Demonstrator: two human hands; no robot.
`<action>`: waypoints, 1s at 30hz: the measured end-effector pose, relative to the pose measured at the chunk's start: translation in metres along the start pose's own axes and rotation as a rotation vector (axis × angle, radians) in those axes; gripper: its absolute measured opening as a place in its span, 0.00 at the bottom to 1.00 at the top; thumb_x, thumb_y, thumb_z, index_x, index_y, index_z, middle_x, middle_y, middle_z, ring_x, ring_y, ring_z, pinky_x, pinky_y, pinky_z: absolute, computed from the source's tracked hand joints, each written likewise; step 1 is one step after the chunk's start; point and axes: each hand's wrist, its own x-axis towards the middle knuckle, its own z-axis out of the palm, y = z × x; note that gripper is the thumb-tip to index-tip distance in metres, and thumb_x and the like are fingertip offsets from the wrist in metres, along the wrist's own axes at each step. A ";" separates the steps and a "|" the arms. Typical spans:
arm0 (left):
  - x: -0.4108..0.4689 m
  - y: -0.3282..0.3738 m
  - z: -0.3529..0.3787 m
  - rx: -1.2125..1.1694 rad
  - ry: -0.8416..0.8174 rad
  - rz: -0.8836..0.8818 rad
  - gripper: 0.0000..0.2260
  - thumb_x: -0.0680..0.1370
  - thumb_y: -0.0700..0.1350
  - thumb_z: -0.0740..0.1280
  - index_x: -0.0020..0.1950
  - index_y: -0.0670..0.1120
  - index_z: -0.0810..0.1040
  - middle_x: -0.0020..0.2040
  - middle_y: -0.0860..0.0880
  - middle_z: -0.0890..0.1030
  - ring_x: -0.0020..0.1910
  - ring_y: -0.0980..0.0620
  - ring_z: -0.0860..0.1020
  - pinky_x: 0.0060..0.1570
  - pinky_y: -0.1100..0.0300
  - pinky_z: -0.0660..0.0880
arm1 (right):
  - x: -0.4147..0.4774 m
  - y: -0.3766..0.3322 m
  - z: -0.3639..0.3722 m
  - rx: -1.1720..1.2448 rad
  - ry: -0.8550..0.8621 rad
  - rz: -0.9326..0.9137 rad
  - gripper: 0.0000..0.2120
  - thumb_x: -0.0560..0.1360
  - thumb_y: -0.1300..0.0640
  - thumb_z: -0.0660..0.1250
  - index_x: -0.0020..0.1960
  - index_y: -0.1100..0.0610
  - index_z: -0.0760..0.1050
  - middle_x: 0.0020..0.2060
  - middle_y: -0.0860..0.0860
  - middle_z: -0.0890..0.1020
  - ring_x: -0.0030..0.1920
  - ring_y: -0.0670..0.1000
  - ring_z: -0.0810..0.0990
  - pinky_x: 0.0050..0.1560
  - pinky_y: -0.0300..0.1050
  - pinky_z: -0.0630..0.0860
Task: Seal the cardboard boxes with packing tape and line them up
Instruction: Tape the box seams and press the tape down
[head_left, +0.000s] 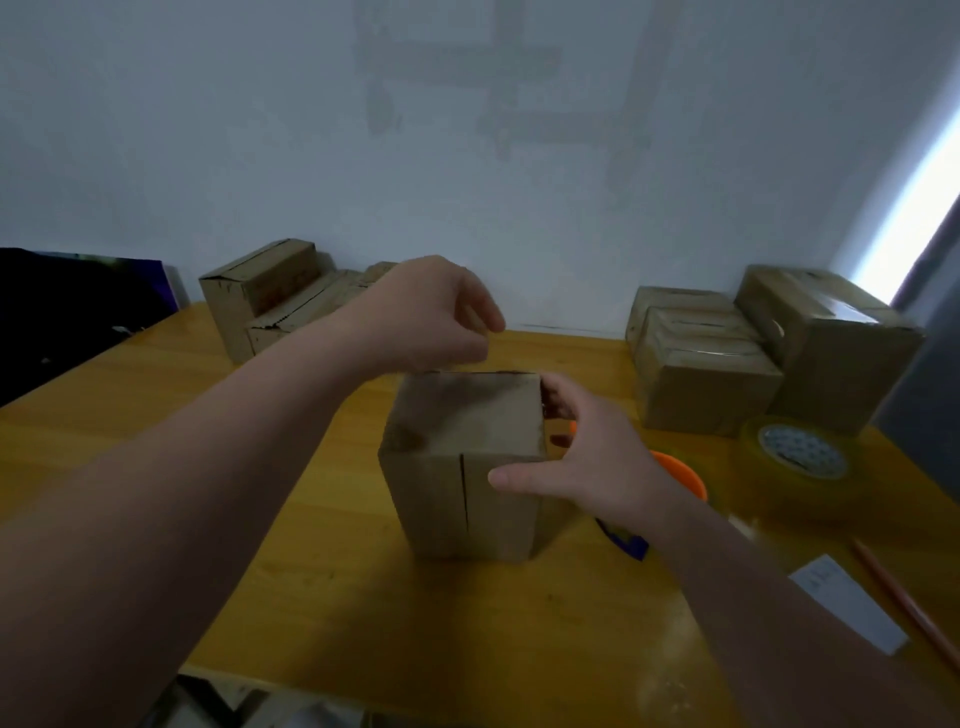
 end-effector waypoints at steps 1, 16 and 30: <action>-0.003 0.002 0.002 0.057 0.063 0.032 0.11 0.73 0.39 0.68 0.52 0.51 0.83 0.43 0.55 0.83 0.44 0.61 0.79 0.46 0.65 0.77 | 0.000 0.002 0.001 0.009 0.019 0.024 0.37 0.58 0.40 0.79 0.63 0.40 0.66 0.57 0.35 0.74 0.58 0.37 0.73 0.55 0.37 0.71; -0.054 -0.025 0.068 0.217 0.197 0.353 0.19 0.80 0.54 0.53 0.60 0.49 0.79 0.55 0.51 0.81 0.53 0.54 0.77 0.49 0.61 0.72 | 0.002 0.018 -0.022 0.347 -0.048 0.284 0.24 0.72 0.42 0.66 0.65 0.49 0.75 0.60 0.44 0.79 0.63 0.46 0.75 0.65 0.53 0.72; -0.060 -0.020 0.086 0.352 0.304 0.370 0.22 0.78 0.60 0.56 0.54 0.46 0.80 0.51 0.48 0.81 0.47 0.50 0.78 0.45 0.58 0.72 | 0.023 0.008 -0.013 0.512 0.095 0.425 0.09 0.72 0.55 0.71 0.49 0.59 0.80 0.48 0.55 0.82 0.53 0.56 0.80 0.51 0.50 0.76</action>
